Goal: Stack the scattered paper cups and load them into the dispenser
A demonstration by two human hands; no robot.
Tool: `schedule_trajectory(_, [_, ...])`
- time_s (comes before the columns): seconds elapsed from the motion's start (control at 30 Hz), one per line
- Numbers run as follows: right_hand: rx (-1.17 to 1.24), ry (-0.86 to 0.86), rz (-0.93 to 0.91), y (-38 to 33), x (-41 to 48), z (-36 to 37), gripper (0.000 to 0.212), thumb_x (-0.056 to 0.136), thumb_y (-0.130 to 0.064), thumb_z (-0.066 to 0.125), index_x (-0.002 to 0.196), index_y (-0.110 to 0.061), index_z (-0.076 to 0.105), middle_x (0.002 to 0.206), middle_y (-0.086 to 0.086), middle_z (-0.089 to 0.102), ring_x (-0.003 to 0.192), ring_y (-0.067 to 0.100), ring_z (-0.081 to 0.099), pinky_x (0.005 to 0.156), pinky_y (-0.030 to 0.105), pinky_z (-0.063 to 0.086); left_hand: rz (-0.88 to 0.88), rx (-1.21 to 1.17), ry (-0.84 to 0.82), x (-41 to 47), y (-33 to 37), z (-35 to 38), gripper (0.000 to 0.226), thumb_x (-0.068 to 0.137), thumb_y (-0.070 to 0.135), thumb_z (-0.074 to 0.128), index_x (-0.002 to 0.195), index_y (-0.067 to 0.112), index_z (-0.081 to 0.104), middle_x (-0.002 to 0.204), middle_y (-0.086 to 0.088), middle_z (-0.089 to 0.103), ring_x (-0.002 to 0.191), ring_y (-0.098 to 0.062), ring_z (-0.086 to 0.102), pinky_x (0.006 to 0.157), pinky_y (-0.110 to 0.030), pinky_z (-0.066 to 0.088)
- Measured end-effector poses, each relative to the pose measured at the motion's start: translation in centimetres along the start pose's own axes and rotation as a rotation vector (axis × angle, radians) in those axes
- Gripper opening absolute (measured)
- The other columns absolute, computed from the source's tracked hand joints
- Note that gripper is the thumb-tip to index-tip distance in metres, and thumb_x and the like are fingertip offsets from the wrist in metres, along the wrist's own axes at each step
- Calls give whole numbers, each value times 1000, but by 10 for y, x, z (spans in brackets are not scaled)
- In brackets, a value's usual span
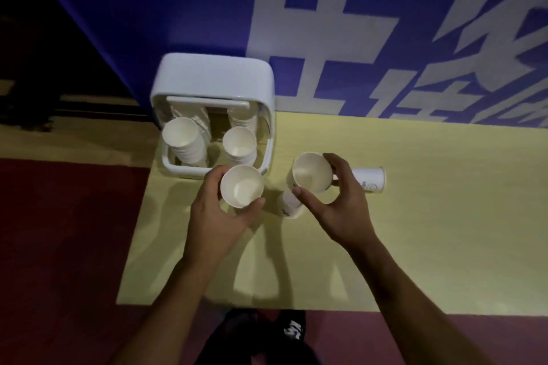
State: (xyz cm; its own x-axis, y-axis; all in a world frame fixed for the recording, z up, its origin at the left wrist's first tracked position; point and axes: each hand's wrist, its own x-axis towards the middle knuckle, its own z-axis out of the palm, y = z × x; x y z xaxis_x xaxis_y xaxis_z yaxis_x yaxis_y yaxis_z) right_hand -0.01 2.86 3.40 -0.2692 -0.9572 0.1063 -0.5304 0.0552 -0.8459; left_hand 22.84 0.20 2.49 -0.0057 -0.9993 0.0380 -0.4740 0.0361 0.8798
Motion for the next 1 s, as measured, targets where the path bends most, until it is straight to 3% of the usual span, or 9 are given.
schedule_trajectory(0.1, [66, -33, -75, -41, 30, 27, 59, 80, -43, 85, 123, -48, 46, 121, -35, 55, 114, -5, 55, 88, 12, 45, 6, -18, 74, 19, 0, -31, 66, 71, 40, 90, 126, 31, 54, 120, 13, 63, 110, -11, 60, 87, -37, 54])
schedule_trajectory(0.27, [72, -72, -115, -67, 65, 80, 57, 83, -44, 83, 127, -45, 47, 121, -35, 55, 115, -5, 55, 89, 15, 47, -9, -60, 96, 36, -17, -57, 71, 73, 38, 90, 132, 25, 54, 126, 11, 62, 116, -11, 60, 92, -42, 55])
schedule_trajectory(0.37, [46, -85, -97, -61, 75, 103, 55, 83, -44, 83, 123, -49, 45, 117, -39, 55, 111, -8, 56, 87, 13, 47, 12, -73, 81, 42, -25, -65, 72, 74, 40, 90, 133, 22, 54, 125, 11, 63, 116, -11, 61, 90, -38, 56])
schedule_trajectory(0.5, [-21, -94, -50, -41, 81, 124, 57, 81, -47, 83, 127, -34, 51, 120, -26, 61, 111, -1, 59, 88, 22, 49, 17, -94, 30, 55, -26, -72, 68, 75, 45, 88, 131, 26, 54, 122, 18, 62, 114, -11, 61, 88, -29, 54])
schedule_trajectory(0.63, [-163, -106, 10, -19, 83, 141, 78, 80, -58, 80, 141, -20, 52, 138, -7, 59, 127, 14, 53, 102, 33, 47, 21, -104, -8, 71, -24, -72, 69, 74, 48, 86, 131, 25, 55, 120, 16, 62, 112, -14, 61, 86, -26, 53])
schedule_trajectory(0.8, [-176, -130, 92, -12, 87, 147, 87, 78, -60, 78, 149, -19, 49, 144, 0, 55, 133, 18, 49, 109, 37, 44, 45, -77, -61, 93, -18, -67, 73, 75, 52, 84, 136, 26, 52, 127, 14, 60, 115, -10, 59, 87, -21, 52])
schedule_trajectory(0.9, [-149, -155, 139, -20, 81, 140, 96, 79, -65, 74, 156, -21, 37, 150, 0, 50, 136, 16, 44, 111, 35, 39, 71, -69, -70, 102, -10, -65, 77, 75, 51, 84, 138, 25, 50, 133, 10, 59, 120, -11, 58, 90, -23, 53])
schedule_trajectory(1.0, [31, -23, 212, -47, 71, 121, 56, 97, -41, 67, 148, -24, 50, 136, -9, 62, 123, 5, 57, 105, 36, 50, 152, -61, -67, 106, 0, -63, 80, 76, 54, 83, 140, 20, 48, 138, 8, 57, 124, -8, 57, 94, -23, 54])
